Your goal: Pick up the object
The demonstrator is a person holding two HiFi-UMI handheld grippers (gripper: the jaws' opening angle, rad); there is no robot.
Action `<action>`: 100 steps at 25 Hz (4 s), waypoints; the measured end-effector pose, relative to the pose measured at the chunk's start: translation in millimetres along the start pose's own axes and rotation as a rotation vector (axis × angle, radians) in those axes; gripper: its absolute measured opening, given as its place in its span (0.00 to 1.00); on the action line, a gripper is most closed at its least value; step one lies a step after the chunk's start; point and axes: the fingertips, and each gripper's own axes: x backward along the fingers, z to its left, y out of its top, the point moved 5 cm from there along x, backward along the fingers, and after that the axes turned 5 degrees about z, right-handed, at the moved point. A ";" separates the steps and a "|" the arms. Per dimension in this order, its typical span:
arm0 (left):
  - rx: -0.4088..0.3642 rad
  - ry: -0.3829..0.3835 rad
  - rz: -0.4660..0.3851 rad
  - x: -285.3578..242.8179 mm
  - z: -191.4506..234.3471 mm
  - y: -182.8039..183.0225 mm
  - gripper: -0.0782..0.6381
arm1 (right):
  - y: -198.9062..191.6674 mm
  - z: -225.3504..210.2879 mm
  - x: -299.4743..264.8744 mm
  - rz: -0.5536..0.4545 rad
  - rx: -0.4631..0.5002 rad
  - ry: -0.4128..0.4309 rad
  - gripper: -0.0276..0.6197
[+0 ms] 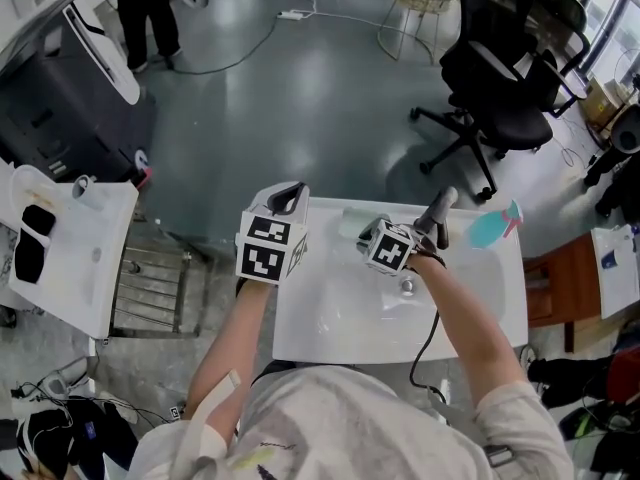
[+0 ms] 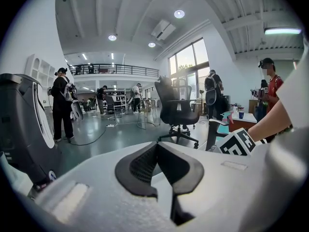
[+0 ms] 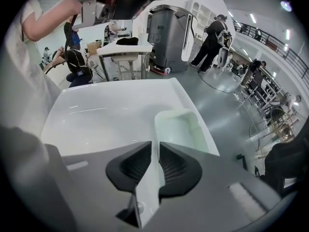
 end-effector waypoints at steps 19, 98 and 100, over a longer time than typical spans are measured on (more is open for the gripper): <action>0.006 -0.006 -0.001 -2.0 1.4 -0.7 0.11 | -1.6 -2.6 9.2 -0.023 -0.053 -0.020 0.06; -0.027 -0.075 -0.135 25.8 -20.0 44.6 0.11 | 25.2 -13.8 254.8 -0.874 -0.699 -0.618 0.06; -0.026 -0.073 -0.132 26.1 -19.4 43.7 0.11 | 26.6 -13.6 255.5 -0.873 -0.694 -0.618 0.06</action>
